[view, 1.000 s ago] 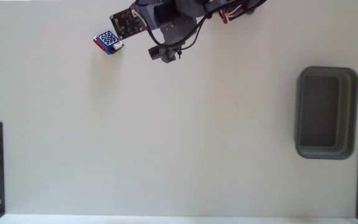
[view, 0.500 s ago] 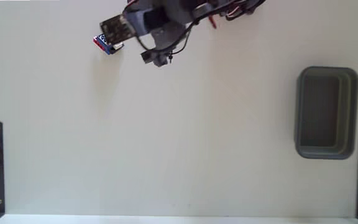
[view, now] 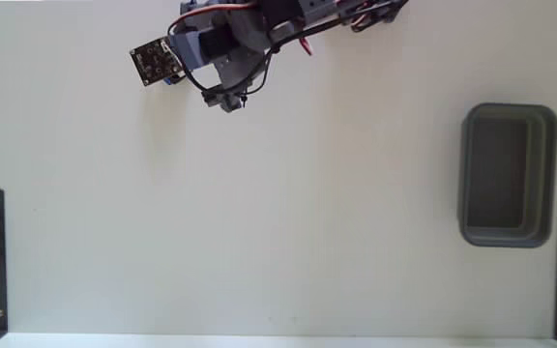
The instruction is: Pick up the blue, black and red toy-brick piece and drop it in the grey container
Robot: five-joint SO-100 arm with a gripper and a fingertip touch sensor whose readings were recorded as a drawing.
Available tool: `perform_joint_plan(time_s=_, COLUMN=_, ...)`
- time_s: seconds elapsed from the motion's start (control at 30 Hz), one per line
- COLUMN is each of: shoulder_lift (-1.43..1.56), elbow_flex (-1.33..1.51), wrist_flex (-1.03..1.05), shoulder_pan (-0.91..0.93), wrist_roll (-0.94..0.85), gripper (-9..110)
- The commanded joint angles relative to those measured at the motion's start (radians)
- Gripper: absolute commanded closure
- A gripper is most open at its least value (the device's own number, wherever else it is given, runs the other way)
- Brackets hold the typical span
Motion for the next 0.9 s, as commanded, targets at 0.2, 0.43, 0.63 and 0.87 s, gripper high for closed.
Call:
perform_joint_plan(time_s=0.2, shoulder_lift=0.01, elbow_flex=-0.055, wrist_flex=-0.01, shoulder_pan=0.054, wrist_roll=0.005, gripper=-9)
perform_joint_plan(time_s=0.43, shoulder_lift=0.01, elbow_flex=-0.055, wrist_flex=-0.01, shoulder_pan=0.069, wrist_roll=0.005, gripper=-9)
perform_joint_plan(time_s=0.63, shoulder_lift=0.01, elbow_flex=-0.055, wrist_flex=-0.01, shoulder_pan=0.082, wrist_roll=0.005, gripper=-9)
perform_joint_plan(time_s=0.87, shoulder_lift=0.01, elbow_flex=-0.055, wrist_flex=-0.01, shoulder_pan=0.082, wrist_roll=0.005, gripper=-9)
